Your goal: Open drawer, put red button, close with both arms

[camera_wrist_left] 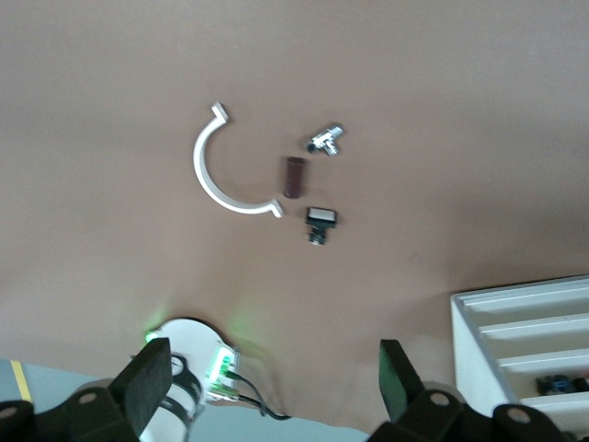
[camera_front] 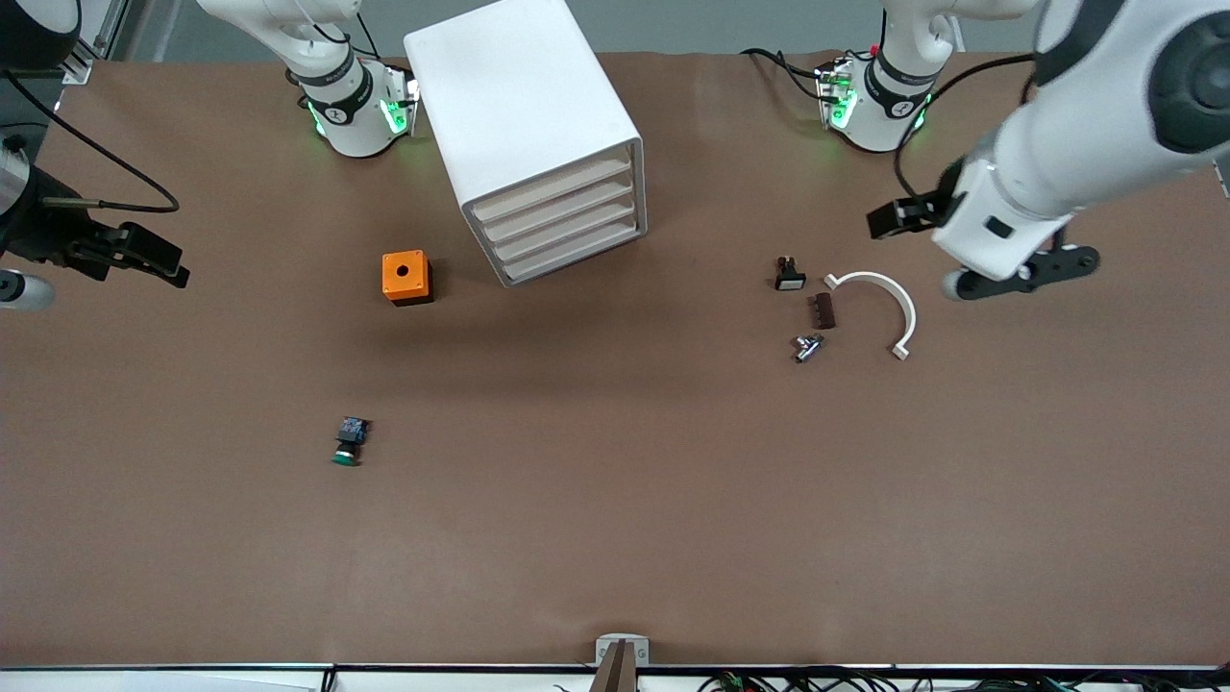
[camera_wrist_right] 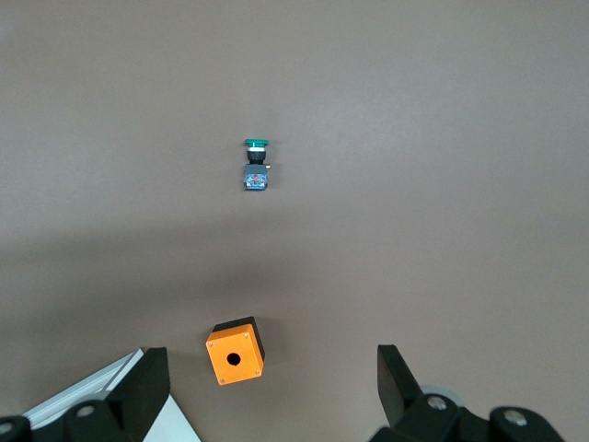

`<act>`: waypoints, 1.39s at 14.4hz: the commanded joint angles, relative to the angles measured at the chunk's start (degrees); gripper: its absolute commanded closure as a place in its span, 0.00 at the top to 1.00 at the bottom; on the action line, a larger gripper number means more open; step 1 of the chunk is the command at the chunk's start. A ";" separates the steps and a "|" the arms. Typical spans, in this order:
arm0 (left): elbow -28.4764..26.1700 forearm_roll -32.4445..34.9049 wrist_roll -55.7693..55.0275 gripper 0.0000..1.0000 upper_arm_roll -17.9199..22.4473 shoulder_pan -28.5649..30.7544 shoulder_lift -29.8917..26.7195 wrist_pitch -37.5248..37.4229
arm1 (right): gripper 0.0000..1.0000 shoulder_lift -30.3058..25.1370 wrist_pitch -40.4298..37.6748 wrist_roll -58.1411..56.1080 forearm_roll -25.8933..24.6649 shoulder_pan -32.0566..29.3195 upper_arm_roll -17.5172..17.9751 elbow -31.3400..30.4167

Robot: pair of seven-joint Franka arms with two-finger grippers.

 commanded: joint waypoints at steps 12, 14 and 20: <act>-23.86 2.69 27.75 0.99 11.62 5.32 -15.26 23.94 | 1.00 -3.08 0.96 -4.75 0.82 -1.67 0.51 -3.51; -19.65 3.13 28.02 0.99 11.62 5.41 -12.72 25.19 | 1.00 -3.08 1.05 -4.75 0.82 -1.67 0.51 -3.51; -16.55 2.60 28.19 0.99 11.45 5.75 -11.21 26.51 | 1.00 -3.08 1.32 -5.28 0.90 -1.67 0.51 -3.69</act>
